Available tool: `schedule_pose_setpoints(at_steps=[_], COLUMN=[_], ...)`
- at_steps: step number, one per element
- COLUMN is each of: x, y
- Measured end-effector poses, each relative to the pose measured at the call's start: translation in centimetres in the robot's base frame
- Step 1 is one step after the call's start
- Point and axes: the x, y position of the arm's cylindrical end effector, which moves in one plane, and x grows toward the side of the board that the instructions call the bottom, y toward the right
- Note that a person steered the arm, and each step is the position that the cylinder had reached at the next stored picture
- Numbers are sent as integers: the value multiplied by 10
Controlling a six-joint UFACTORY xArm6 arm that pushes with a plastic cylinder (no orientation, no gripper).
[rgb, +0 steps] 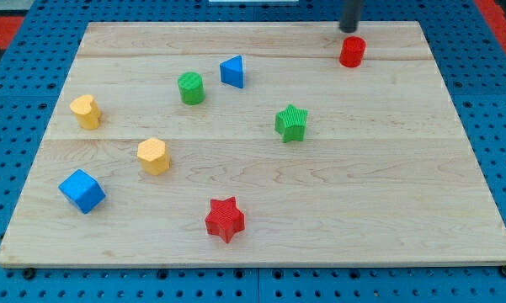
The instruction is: Move yellow heart slightly upwards
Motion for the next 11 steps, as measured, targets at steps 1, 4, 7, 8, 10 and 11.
schedule_pose_setpoints(at_steps=[1, 4, 7, 8, 10, 11], x=[56, 110, 150, 190, 234, 263], y=[0, -100, -224, -241, -393, -436])
